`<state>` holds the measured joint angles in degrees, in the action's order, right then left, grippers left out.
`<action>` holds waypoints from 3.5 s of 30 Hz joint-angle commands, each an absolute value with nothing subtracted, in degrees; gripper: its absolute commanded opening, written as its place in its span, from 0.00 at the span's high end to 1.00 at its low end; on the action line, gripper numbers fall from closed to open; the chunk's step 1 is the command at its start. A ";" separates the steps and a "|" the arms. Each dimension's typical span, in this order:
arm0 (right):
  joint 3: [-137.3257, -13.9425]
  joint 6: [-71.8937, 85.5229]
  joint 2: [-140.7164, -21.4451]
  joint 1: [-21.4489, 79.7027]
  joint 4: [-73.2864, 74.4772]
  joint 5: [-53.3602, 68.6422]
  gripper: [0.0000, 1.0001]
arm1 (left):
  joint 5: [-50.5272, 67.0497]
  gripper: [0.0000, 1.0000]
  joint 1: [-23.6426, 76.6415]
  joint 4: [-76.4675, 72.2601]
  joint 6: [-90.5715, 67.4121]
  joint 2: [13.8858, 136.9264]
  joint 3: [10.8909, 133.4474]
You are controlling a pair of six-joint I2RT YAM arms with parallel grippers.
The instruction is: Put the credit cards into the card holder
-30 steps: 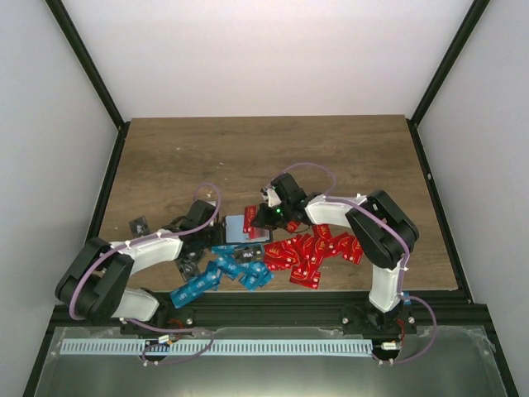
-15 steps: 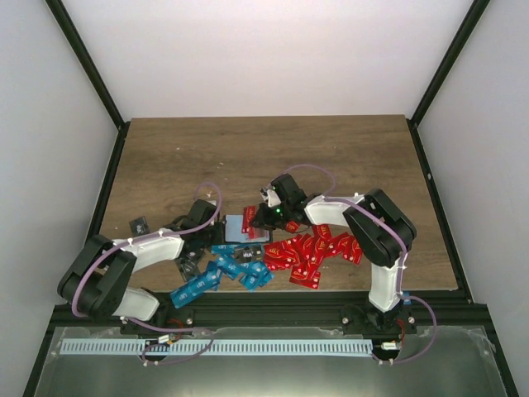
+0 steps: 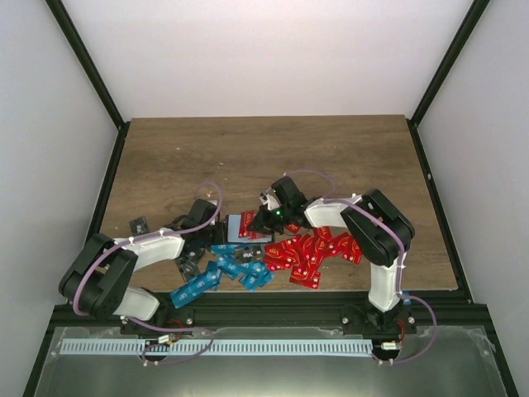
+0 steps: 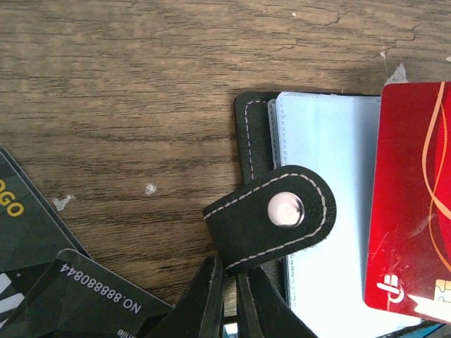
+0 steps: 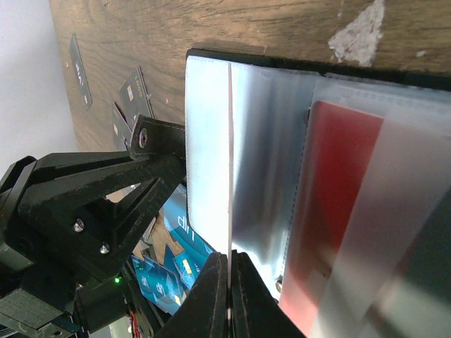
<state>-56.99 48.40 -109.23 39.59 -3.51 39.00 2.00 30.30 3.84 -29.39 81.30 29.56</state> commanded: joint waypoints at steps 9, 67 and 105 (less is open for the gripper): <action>-56.33 51.32 -111.55 40.01 -3.81 38.97 0.99 | 4.69 0.92 30.30 4.77 -29.14 82.61 29.79; -65.42 44.74 -114.82 41.72 5.31 43.45 0.76 | 7.44 0.93 30.32 4.27 -27.73 82.32 29.51; -47.26 36.86 -91.55 33.23 6.38 31.49 0.23 | 10.78 0.87 38.16 7.74 -27.43 76.38 38.43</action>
